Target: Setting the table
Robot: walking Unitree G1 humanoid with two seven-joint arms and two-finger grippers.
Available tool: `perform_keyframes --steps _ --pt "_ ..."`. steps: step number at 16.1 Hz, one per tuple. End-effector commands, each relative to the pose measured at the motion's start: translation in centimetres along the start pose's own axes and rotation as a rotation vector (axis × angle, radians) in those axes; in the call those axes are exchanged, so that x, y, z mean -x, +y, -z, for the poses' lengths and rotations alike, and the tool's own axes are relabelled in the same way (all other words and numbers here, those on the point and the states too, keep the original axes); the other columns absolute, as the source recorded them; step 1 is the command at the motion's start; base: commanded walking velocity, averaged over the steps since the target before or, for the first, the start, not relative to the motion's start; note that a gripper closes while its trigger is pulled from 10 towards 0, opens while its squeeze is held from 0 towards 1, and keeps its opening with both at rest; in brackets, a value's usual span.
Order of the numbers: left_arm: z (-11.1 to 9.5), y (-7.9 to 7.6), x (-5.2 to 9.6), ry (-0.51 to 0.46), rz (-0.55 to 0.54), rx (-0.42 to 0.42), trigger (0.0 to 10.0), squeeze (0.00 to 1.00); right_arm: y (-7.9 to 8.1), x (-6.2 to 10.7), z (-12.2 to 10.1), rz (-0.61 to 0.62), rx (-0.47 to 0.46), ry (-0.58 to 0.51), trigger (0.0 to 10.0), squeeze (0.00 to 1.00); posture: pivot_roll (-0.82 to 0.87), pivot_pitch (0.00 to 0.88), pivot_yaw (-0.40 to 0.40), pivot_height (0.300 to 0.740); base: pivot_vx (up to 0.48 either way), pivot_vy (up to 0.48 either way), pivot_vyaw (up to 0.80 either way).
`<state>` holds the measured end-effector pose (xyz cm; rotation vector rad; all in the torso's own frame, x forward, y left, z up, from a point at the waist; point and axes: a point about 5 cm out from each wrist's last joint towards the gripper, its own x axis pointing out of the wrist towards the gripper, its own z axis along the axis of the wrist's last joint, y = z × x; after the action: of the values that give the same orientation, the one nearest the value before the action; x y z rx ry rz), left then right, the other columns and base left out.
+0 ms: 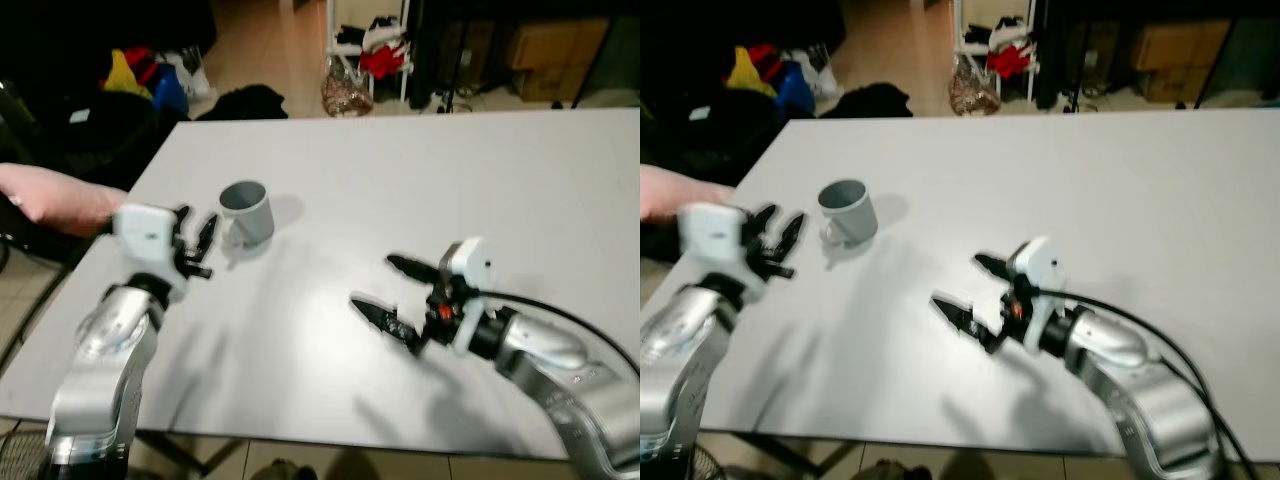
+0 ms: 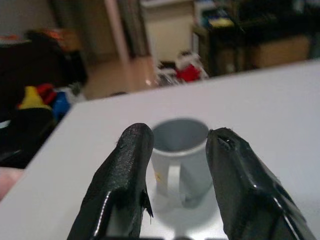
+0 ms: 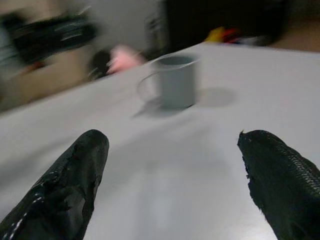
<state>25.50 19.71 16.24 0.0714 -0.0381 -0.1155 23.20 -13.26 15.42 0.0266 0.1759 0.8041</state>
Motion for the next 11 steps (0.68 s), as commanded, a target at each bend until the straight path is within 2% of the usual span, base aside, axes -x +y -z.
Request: perform_keyframes --steps 1,2,3,4,5,6,7,8,9,11 --pt "-0.2 -0.8 1.5 0.015 -0.034 -0.002 10.0 0.00 0.3 0.1 0.3 0.071 -0.013 -0.016 10.0 0.00 -0.08 0.000 0.124 0.740 0.000 0.000 0.00" --pt "0.0 -1.6 2.5 0.030 -0.027 -0.015 10.0 0.00 0.6 -0.1 0.8 0.102 -0.040 -0.025 10.0 0.00 -0.07 0.000 0.114 0.740 0.000 0.000 0.00" --pt "0.0 -1.8 2.6 0.033 -0.024 -0.014 10.0 0.00 0.6 -0.2 0.9 0.115 -0.055 -0.032 10.0 0.00 -0.07 0.000 0.108 0.740 0.000 0.000 0.00" --pt "0.1 -2.2 3.0 0.040 -0.058 -0.028 10.0 0.00 -0.2 -0.6 1.4 0.253 -0.093 -0.051 10.0 0.00 -0.06 0.000 0.103 0.740 0.000 0.000 0.00" --pt "0.4 -2.2 2.9 0.052 -0.080 -0.030 10.0 0.00 -0.7 -0.9 1.6 0.299 -0.102 -0.056 10.0 0.00 -0.06 0.000 0.098 0.740 0.000 0.000 0.00" --pt "0.9 -2.4 3.6 0.077 -0.105 -0.131 10.0 0.00 -1.3 -0.4 2.2 0.365 -0.068 -0.018 10.0 0.00 -0.04 0.000 0.085 0.740 0.000 0.000 0.00" --pt "0.5 -2.5 3.9 0.072 -0.109 -0.133 10.0 0.00 -1.5 -0.1 2.0 0.392 -0.047 -0.016 10.0 0.00 -0.04 0.010 0.080 0.740 0.000 0.000 0.00" --pt "0.4 -2.6 4.7 0.077 -0.123 -0.086 10.0 0.00 -1.4 0.1 1.8 0.395 -0.033 -0.022 10.0 0.00 -0.05 0.000 0.077 0.740 0.000 0.000 0.00" --pt "0.5 -2.9 5.4 0.093 -0.100 -0.084 10.0 0.00 -1.2 0.3 1.9 0.401 -0.015 -0.014 10.0 0.00 -0.04 0.000 0.070 0.740 0.000 -0.480 0.00" --pt "0.4 -3.0 5.8 0.101 -0.096 -0.092 10.0 0.00 -1.0 0.4 2.3 0.411 -0.028 -0.010 10.0 0.00 -0.04 0.000 0.070 0.740 0.000 -0.480 0.00"
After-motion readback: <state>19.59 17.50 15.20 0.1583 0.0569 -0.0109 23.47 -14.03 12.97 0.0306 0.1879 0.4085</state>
